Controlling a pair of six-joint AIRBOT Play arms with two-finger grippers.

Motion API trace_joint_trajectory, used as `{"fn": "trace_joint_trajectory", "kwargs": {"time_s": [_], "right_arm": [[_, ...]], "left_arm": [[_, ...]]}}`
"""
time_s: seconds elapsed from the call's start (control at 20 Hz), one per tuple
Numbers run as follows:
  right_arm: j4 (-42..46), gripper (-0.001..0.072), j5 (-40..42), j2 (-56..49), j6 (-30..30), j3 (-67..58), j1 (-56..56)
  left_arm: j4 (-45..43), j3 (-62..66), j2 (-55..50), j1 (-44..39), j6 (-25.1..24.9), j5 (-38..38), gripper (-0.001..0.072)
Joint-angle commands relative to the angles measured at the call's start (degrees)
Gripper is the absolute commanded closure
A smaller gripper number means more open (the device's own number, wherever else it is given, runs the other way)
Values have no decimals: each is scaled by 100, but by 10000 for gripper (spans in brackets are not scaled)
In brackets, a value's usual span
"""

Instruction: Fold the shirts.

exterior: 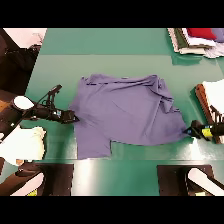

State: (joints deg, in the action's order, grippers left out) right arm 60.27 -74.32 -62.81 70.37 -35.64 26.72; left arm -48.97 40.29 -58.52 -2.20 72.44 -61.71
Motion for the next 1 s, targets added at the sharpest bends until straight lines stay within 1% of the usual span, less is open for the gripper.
{"fn": "trace_joint_trajectory", "kwargs": {"time_s": [0.0, 0.1, 0.25, 0.45, 0.55, 0.65, 0.8, 0.85, 0.95], "right_arm": [[-844, 695, -168, 385, 28, -835, -472], [-1191, 695, -2, 767, 229, -1755, -752], [-1231, 696, 382, 1224, 472, -3418, -1067], [-1202, 695, 822, 1565, 511, -5539, -1113], [-1200, 695, 907, 1659, 511, -6387, -1113], [-931, 696, 872, 1742, 529, -7047, -1113], [-98, 695, 675, 1856, 745, -7713, -1113], [225, 695, 450, 1818, 776, -7978, -1113], [608, 695, -111, 1644, 778, -8465, -1113]], "left_arm": [[-81, 804, 391, 0, 31, -11, 682], [-299, 1792, 732, 0, 118, -70, 681], [-409, 3683, 1025, 0, 109, -68, 681], [-468, 6317, 1043, -2, 109, 35, 680], [-468, 7370, 1043, -2, 109, 107, 680], [-466, 8161, 1051, -2, 144, 151, 681], [-461, 8867, 1084, -2, 577, 256, 681], [-461, 9014, 1084, -2, 684, 240, 681], [-474, 9036, 1084, 0, 715, 116, 681]]}}
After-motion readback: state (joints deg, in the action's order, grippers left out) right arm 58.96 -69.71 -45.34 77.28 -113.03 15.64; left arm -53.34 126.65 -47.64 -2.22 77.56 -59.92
